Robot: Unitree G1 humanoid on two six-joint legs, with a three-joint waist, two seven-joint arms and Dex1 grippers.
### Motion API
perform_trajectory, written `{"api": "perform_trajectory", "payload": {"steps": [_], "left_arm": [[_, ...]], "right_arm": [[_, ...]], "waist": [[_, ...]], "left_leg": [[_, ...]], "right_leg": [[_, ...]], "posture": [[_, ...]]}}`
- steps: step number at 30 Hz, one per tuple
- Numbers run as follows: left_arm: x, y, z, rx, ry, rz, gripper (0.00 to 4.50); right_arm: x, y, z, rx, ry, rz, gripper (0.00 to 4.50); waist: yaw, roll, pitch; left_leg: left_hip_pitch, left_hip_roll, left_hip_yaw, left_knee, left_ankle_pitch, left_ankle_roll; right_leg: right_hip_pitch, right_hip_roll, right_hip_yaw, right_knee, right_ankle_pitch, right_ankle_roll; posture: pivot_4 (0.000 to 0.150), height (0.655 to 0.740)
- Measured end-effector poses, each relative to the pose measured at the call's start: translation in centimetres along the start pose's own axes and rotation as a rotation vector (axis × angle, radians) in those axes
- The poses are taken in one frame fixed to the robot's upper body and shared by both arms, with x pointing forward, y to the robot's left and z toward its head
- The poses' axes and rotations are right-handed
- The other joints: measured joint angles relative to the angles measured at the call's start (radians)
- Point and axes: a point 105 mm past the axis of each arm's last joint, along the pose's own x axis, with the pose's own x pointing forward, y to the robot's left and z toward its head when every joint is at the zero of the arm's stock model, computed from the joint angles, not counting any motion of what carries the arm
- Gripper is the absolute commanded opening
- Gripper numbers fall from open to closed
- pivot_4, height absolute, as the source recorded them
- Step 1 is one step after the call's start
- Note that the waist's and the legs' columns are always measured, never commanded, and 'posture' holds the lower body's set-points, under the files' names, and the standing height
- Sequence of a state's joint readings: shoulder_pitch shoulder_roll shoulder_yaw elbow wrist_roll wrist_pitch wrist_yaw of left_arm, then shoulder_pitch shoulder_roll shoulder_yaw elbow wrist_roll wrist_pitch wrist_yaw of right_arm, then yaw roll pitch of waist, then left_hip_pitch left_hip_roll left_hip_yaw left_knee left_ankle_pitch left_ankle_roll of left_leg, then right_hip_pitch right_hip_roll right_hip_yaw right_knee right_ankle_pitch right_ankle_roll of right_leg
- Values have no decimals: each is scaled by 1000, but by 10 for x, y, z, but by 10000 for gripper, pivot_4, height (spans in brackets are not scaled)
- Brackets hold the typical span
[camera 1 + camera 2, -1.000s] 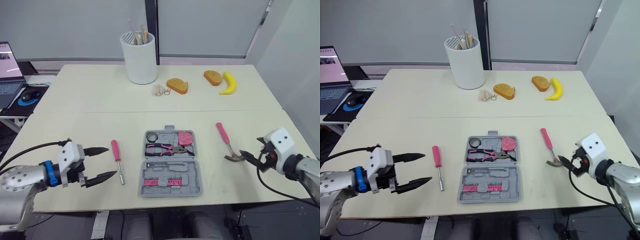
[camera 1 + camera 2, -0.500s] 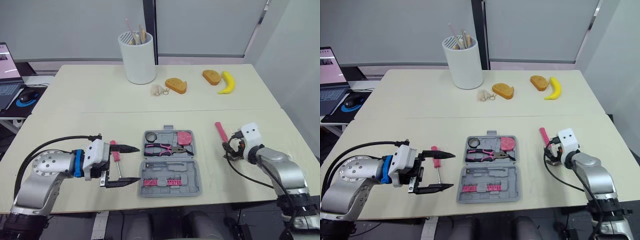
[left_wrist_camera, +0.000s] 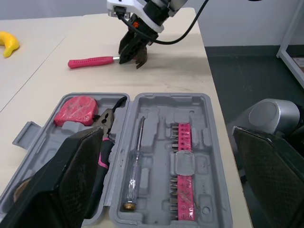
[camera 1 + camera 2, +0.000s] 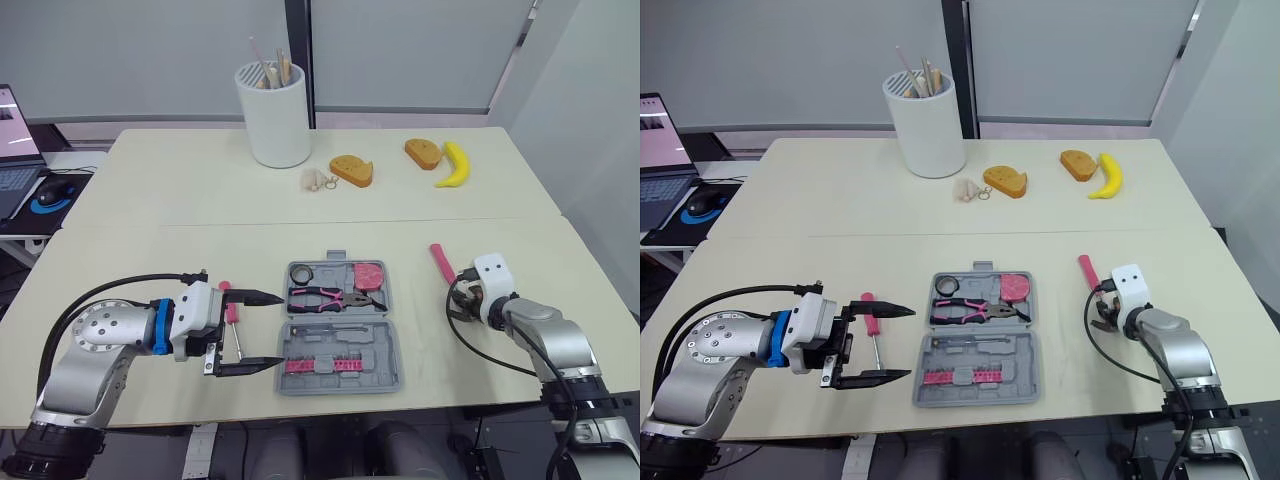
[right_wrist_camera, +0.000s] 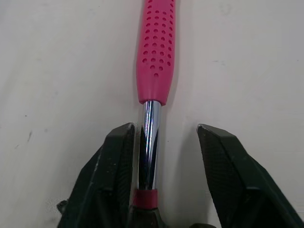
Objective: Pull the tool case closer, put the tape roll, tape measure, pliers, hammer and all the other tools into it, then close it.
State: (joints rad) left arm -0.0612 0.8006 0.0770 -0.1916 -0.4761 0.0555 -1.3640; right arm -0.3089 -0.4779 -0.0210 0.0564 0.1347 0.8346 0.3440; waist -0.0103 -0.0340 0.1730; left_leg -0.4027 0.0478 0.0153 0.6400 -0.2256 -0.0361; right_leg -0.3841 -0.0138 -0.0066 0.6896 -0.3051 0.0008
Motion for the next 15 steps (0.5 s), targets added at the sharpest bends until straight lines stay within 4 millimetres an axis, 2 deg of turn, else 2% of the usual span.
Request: {"api": "perform_trajectory", "payload": {"steps": [3,7,12,15], "left_arm": [[2,2,2,14,0,0,45000],[3,4,3,22,-4,-1,45000],[3,5,2,20,-1,15,45000],[1,6,1,9,13,21,45000]], "right_arm": [[1,4,0,3,1,8,8841],[1,6,0,2,1,4,2193],[-3,9,1,-26,-5,7,2063],[-13,9,10,-104,-30,29,2064]], "waist": [[0,0,0],[0,0,0],[0,0,0],[0,2,1]], "left_leg": [[0,0,0,0,0,0],[0,0,0,0,0,0],[-1,0,0,0,0,0],[-4,0,0,0,0,0]], "right_leg": [[0,0,0,0,0,0],[0,0,0,0,0,0],[-1,0,0,0,0,0],[-4,0,0,1,0,0]], "posture": [[1500,7400],[1500,7400],[1500,7400],[1500,7400]]}}
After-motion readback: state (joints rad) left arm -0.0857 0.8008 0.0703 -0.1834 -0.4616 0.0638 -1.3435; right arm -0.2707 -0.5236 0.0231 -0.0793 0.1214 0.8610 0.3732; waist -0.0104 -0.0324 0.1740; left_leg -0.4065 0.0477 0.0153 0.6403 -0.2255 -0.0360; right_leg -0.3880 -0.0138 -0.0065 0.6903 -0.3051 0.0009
